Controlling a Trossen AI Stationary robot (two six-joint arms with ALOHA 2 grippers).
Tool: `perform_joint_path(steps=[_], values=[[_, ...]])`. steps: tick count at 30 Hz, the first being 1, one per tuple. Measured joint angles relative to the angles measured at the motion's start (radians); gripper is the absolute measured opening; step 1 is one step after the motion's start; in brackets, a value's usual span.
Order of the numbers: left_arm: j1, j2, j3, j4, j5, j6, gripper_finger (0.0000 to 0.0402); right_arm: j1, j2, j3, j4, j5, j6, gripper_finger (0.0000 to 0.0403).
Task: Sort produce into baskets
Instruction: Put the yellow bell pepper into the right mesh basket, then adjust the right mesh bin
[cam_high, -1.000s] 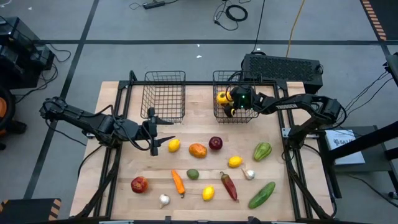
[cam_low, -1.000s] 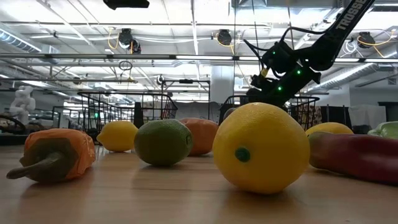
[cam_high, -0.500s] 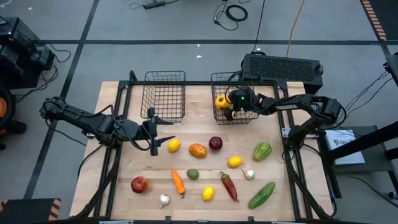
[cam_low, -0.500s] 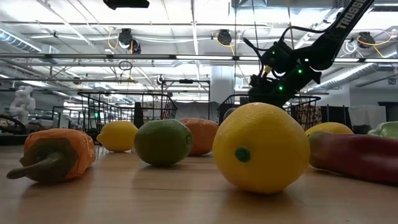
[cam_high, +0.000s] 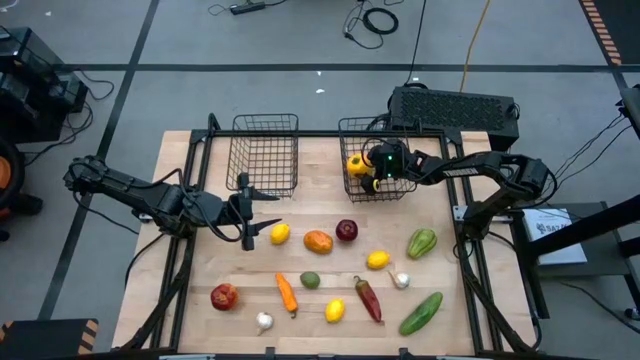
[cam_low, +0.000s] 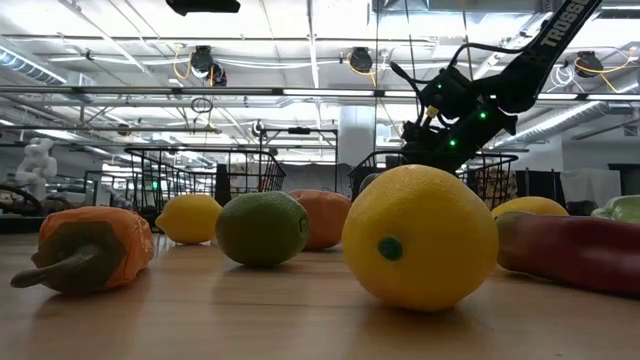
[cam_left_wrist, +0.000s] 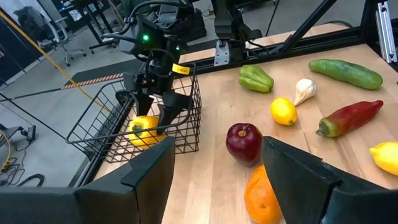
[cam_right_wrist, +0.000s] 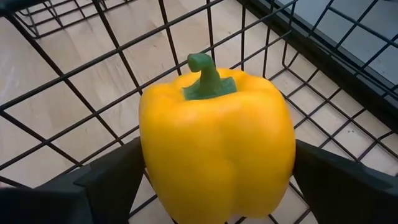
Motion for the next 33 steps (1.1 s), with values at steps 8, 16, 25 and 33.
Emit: perform_joint_path(steps=[8, 16, 25, 33], values=[[0.0, 0.0, 0.0, 0.0, 0.0, 0.0, 0.0246, -0.001, 0.0, 0.006, 0.028, 0.003, -0.006, 0.0391], [0.0, 0.0, 0.0, -0.001, 0.0, 0.0, 0.0246, -0.001, -0.057, 0.091, -0.134, 0.009, -0.022, 0.0391], [0.0, 0.0, 0.0, -0.013, -0.004, 0.0, 0.0246, 0.053, -0.287, 0.19, -0.512, 0.004, -0.028, 0.0382], [0.0, 0.0, 0.0, -0.032, -0.006, 0.0, 0.0246, 0.259, -0.487, 0.188, -0.889, -0.101, 0.042, 0.0373]])
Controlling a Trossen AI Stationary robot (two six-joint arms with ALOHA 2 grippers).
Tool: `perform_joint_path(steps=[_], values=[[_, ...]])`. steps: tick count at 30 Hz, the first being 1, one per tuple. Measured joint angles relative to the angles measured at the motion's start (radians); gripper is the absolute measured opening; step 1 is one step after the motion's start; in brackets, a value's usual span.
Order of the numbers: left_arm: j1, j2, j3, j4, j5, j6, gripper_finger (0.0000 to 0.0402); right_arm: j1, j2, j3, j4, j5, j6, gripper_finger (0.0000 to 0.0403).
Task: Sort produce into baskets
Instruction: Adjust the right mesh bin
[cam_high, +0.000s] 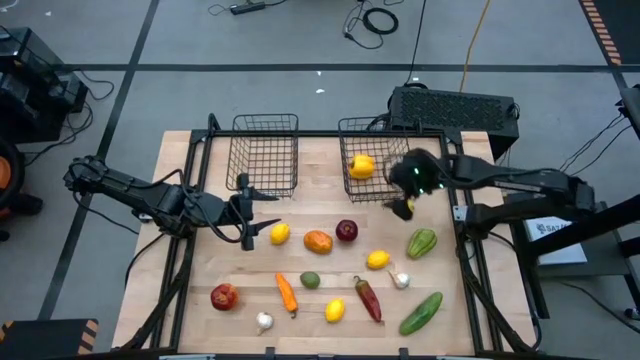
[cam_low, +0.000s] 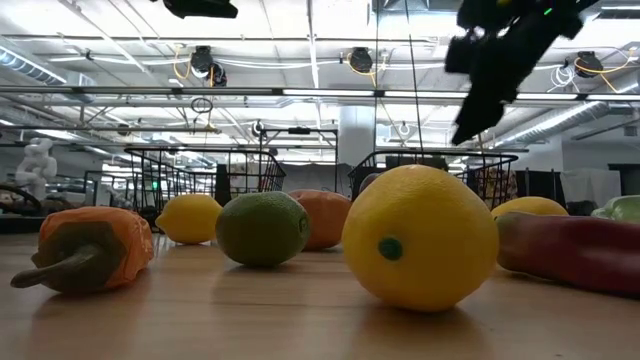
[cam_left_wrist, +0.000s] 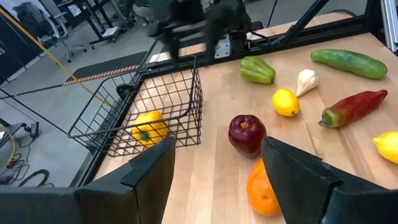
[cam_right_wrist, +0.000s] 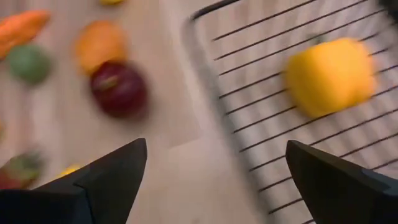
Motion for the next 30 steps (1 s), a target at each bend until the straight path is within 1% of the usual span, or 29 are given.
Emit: perform_joint_path(steps=[2, 5, 7, 9, 11, 17, 21, 25, 30], values=[[0.0, 0.0, 0.0, 0.001, -0.001, 0.0, 0.0246, 0.067, -0.032, -0.001, -0.028, 0.032, 0.038, 0.0364], [0.001, 0.0, 0.0, 0.004, -0.001, 0.0, 0.0246, 0.156, -0.057, -0.001, -0.027, 0.17, 0.054, 0.0339], [0.001, 0.0, 0.0, 0.006, -0.002, 0.0, 0.0246, 0.198, -0.05, -0.001, -0.024, 0.264, 0.031, 0.0316], [0.001, 0.0, 0.0, 0.01, -0.002, 0.0, 0.0246, 0.225, -0.031, -0.001, -0.023, 0.317, 0.011, 0.0292], [0.001, 0.0, 0.0, 0.01, -0.002, 0.0, 0.0246, 0.238, 0.001, -0.001, -0.011, 0.336, -0.001, 0.0269], [0.001, 0.0, 0.0, 0.01, -0.002, 0.0, 0.0246, 0.237, 0.118, -0.001, 0.025, 0.343, -0.024, 0.0209], [0.001, 0.0, 0.0, 0.01, -0.002, 0.0, 0.0246, 0.234, 0.175, -0.001, 0.078, 0.383, -0.033, 0.0172], [0.001, 0.0, 0.0, 0.009, -0.002, 0.0, 0.0246, 0.214, 0.198, -0.002, 0.108, 0.393, -0.013, 0.0137], [0.001, 0.0, 0.0, 0.009, -0.003, 0.0, 0.0246, 0.183, 0.209, -0.002, 0.103, 0.386, 0.026, 0.01]])
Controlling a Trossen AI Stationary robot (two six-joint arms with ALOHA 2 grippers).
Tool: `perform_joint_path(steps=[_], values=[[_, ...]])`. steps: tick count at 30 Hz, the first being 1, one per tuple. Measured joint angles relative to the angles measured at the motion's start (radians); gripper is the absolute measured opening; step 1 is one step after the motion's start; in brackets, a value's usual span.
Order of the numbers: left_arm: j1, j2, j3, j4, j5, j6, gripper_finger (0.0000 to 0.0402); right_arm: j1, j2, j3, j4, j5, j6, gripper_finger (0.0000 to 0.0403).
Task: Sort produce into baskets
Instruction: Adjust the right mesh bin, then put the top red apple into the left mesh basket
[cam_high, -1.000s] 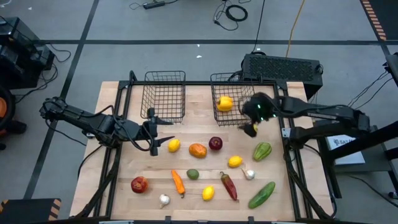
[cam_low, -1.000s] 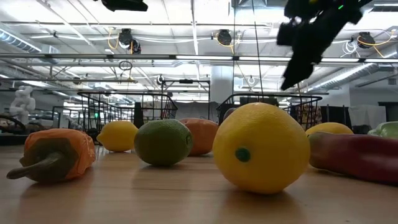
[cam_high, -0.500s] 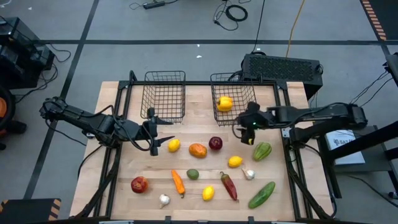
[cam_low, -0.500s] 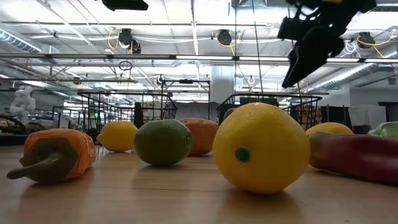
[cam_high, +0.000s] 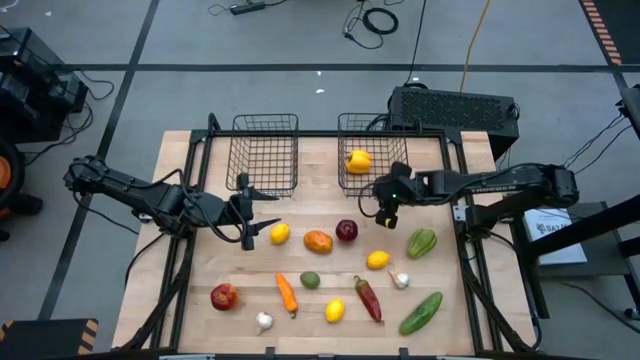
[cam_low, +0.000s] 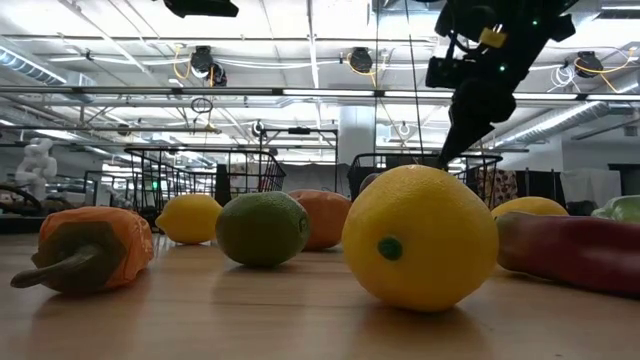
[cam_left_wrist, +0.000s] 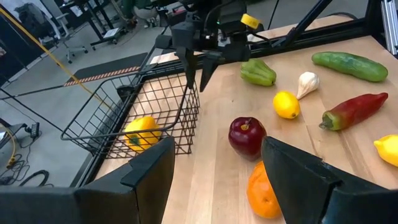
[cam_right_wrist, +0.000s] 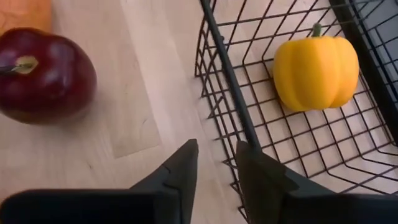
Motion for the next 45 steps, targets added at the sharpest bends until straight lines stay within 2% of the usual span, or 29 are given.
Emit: perform_joint_path(steps=[3, 8, 10, 15, 21, 25, 30, 35, 39, 42, 45], values=[[0.0, 0.0, 0.0, -0.001, 0.0, 0.0, 0.0246, -0.004, 0.0, 0.0, 0.0, -0.01, 0.002, 0.0086], [0.0, 0.0, 0.0, -0.004, 0.0, 0.0, 0.0246, 0.008, -0.025, 0.0, 0.031, -0.121, 0.075, 0.0081], [-0.001, 0.0, 0.0, -0.004, 0.0, -0.001, 0.0246, 0.025, -0.039, 0.0, 0.02, -0.152, 0.133, 0.0087], [-0.01, 0.0, 0.0, -0.01, 0.023, -0.022, 0.0246, 0.121, -0.072, 0.0, 0.014, -0.149, 0.277, 0.0123], [-0.01, 0.011, 0.0, -0.006, 0.142, -0.073, 0.0246, 0.305, -0.038, 0.001, 0.153, -0.019, 0.372, 0.0166], [-0.021, 0.04, 0.0, -0.004, 0.157, -0.108, 0.0246, 0.415, 0.012, 0.002, 0.235, 0.082, 0.396, 0.0187], [-0.037, 0.094, 0.0, 0.014, 0.159, -0.13, 0.0246, 0.507, 0.093, 0.001, 0.279, 0.16, 0.419, 0.021], [-0.036, 0.153, 0.0, 0.043, 0.159, -0.13, 0.0246, 0.526, 0.167, 0.001, 0.283, 0.226, 0.416, 0.0248], [-0.035, 0.187, 0.0, 0.053, 0.159, -0.1, 0.0246, 0.513, 0.208, 0.001, 0.288, 0.326, 0.383, 0.0282], [-0.032, 0.2, 0.0, 0.053, 0.154, -0.075, 0.0246, 0.493, 0.226, 0.001, 0.294, 0.378, 0.364, 0.029], [-0.032, 0.201, 0.0, 0.054, 0.153, -0.07, 0.0246, 0.461, 0.245, 0.001, 0.306, 0.368, 0.344, 0.0283]])
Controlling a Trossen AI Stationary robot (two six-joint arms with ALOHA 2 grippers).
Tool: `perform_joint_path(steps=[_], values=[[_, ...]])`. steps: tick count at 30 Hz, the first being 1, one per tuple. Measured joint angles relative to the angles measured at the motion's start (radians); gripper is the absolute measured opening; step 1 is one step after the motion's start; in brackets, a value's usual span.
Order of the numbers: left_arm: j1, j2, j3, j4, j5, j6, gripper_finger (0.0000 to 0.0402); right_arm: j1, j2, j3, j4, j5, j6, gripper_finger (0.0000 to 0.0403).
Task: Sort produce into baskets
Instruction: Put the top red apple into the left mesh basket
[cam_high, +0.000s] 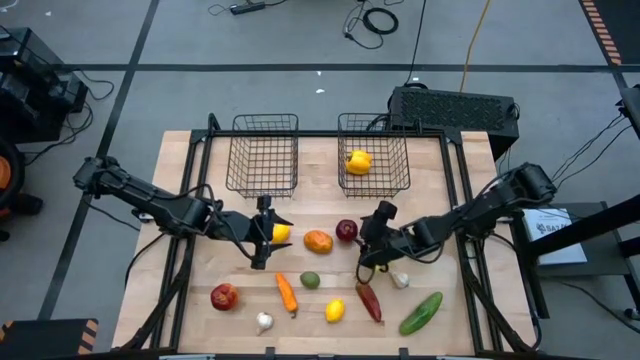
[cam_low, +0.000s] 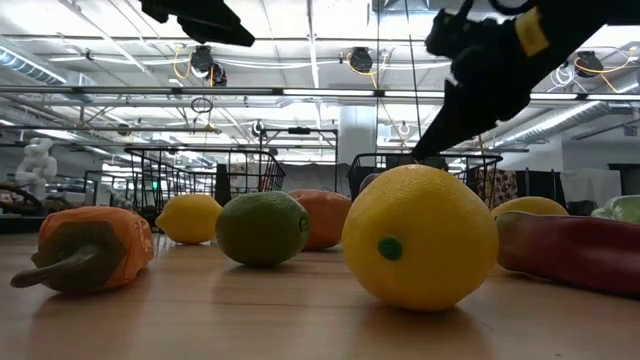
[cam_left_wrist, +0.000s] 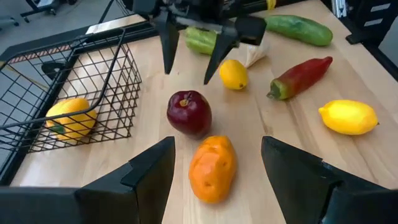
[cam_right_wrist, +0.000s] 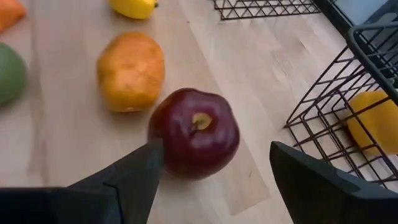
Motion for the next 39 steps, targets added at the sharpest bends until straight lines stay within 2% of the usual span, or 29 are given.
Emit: perform_joint_path(steps=[5, 13, 19, 27, 39], values=[[0.0, 0.0, 0.0, 0.006, -0.002, 0.001, 0.0246, -0.044, 0.051, 0.0, 0.068, -0.03, -0.029, 0.0252], [0.0, 0.0, 0.0, 0.005, -0.002, 0.0, 0.0246, -0.06, 0.052, 0.0, 0.142, -0.038, -0.039, 0.0186], [0.0, 0.0, 0.0, 0.006, -0.002, 0.001, 0.0246, -0.06, 0.052, 0.0, 0.164, -0.055, -0.03, 0.0152], [0.0, 0.0, 0.0, 0.027, -0.002, 0.001, 0.0246, -0.077, 0.052, 0.0, 0.163, -0.054, -0.001, 0.0128], [0.0, 0.0, 0.0, 0.023, -0.002, 0.0, 0.0246, -0.088, 0.105, 0.0, 0.216, -0.053, -0.006, 0.0123]])
